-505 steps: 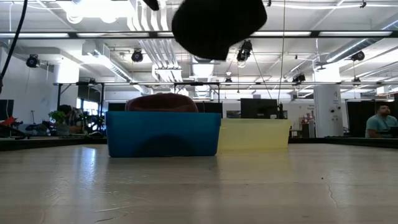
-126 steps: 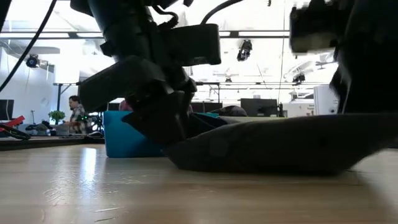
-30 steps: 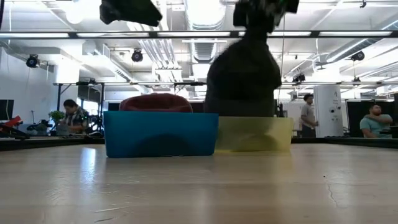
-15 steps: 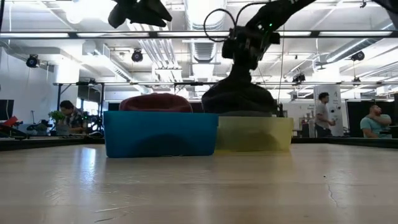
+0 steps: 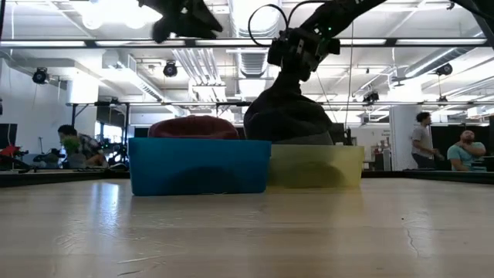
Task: Pick & Place hat
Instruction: Put the black cap into the yellow bin, then adjust the bins from the table
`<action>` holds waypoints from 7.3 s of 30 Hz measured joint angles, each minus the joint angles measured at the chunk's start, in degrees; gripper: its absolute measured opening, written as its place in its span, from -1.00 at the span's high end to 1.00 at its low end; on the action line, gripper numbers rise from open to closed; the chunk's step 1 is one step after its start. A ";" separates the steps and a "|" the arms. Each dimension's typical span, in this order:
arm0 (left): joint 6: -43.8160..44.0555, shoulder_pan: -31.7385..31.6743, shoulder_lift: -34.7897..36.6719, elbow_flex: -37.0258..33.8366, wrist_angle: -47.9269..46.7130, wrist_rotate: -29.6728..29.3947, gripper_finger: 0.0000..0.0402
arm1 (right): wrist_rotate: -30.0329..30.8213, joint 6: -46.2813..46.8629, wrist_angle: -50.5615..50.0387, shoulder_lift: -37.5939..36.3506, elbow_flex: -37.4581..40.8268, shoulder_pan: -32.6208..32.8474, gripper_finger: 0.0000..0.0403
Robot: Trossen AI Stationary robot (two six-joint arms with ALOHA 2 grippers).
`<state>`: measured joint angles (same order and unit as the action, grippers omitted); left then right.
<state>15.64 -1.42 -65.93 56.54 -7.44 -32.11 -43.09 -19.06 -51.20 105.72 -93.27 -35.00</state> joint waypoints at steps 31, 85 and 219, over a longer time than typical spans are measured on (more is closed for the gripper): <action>-22.96 -37.01 -43.89 34.24 -8.01 63.31 0.38 | 23.84 6.74 -0.35 -1.18 -8.70 4.48 0.28; -26.95 -34.48 -42.69 28.45 -9.98 48.38 0.38 | 44.73 1.00 14.74 -6.98 24.24 3.14 0.55; -29.98 -7.47 -28.33 0.58 -13.51 33.04 0.95 | 44.87 -7.24 32.08 -20.33 46.07 23.38 0.93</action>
<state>-14.33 -8.88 -94.26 57.12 -20.95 0.93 1.77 -26.30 -19.12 85.38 -47.21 -11.62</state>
